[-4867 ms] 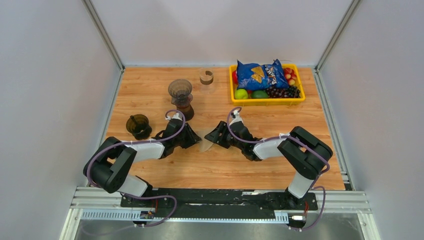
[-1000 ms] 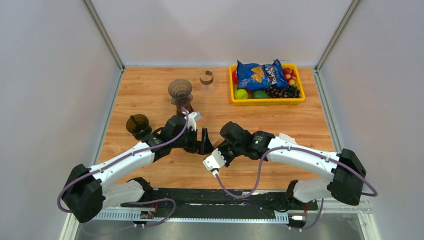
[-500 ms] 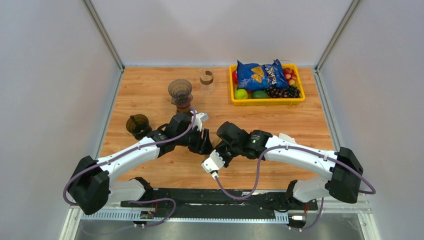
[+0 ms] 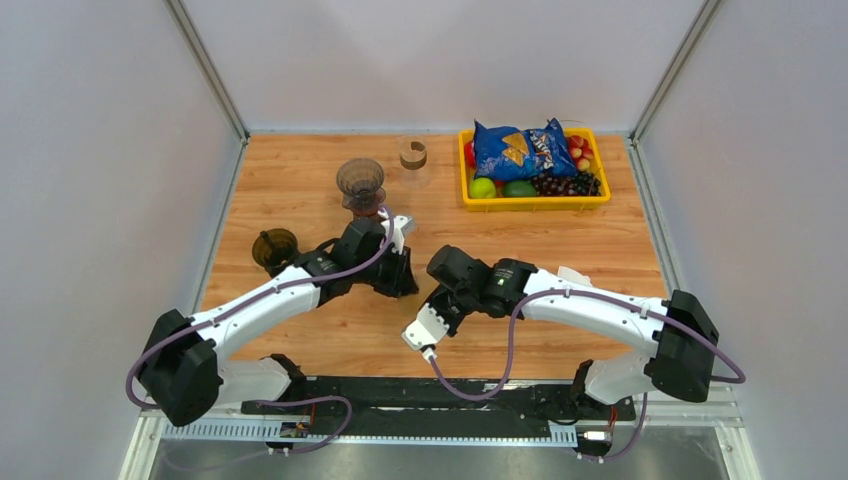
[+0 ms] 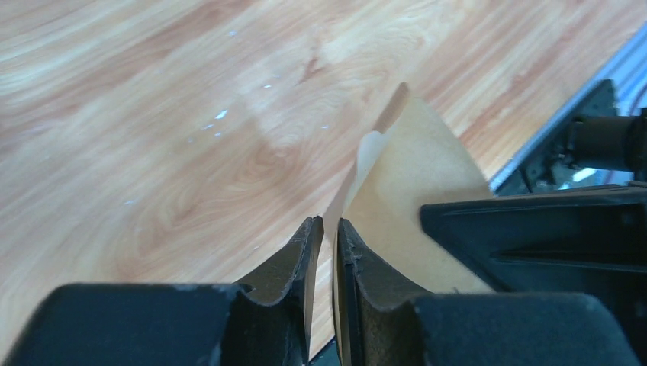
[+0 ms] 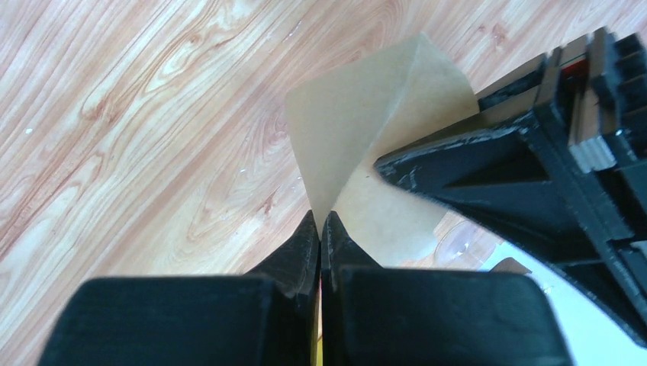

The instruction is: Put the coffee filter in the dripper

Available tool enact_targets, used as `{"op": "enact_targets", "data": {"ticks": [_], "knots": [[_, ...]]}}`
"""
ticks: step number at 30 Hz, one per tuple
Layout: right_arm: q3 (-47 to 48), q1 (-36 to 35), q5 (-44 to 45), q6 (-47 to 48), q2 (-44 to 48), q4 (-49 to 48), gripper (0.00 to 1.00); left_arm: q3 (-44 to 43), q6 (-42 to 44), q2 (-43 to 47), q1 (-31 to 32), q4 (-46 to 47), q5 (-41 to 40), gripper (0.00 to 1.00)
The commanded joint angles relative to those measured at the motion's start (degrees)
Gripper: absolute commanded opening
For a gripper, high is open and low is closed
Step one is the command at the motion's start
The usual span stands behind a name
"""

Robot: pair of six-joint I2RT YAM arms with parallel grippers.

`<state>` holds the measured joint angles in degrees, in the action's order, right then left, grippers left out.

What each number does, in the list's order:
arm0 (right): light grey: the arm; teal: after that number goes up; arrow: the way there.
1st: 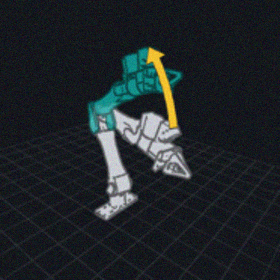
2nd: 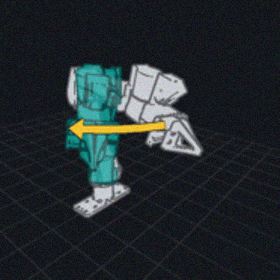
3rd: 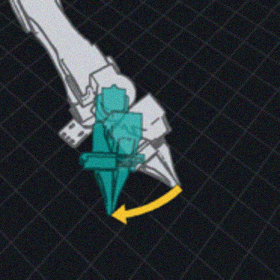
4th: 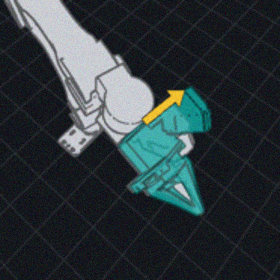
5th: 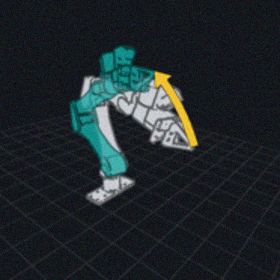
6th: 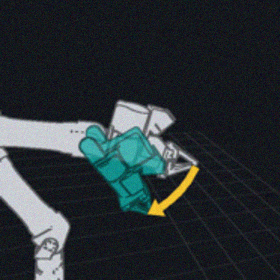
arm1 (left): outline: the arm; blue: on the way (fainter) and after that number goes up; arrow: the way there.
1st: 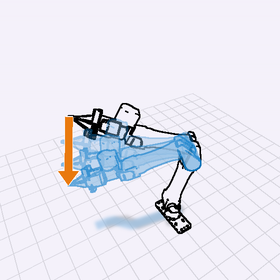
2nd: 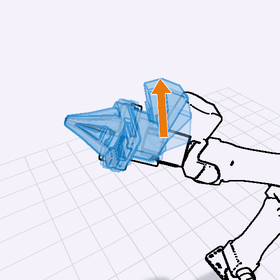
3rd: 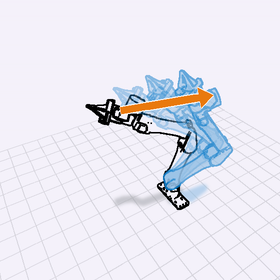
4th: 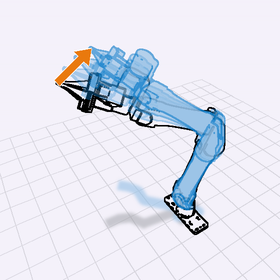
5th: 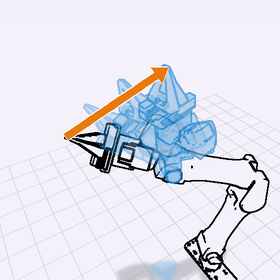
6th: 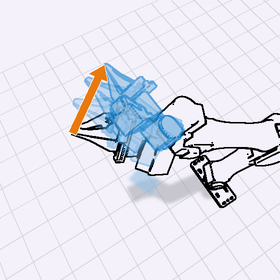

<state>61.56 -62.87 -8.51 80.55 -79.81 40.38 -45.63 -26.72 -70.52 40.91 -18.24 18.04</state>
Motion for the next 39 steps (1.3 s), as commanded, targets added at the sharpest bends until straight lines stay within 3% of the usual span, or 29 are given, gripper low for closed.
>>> {"op": "enact_targets", "data": {"ticks": [1,18,31,39], "knots": [[2.45,-0.32,0.82,2.68,0.11,2.79,0.00,-1.82,4.06,2.61,0.24,-3.86,-8.55,0.23],[5.58,-0.37,2.44,2.86,-1.34,9.97,0.00,-0.52,3.99,3.86,0.23,-2.48,-17.76,0.14],[5.82,-0.33,5.50,1.47,-0.70,11.63,0.00,-0.93,7.81,5.22,0.23,-3.34,-17.22,0.14],[4.85,-0.04,7.10,1.18,2.24,11.82,0.01,3.08,11.55,8.09,0.23,2.06,-10.93,0.14]]}}
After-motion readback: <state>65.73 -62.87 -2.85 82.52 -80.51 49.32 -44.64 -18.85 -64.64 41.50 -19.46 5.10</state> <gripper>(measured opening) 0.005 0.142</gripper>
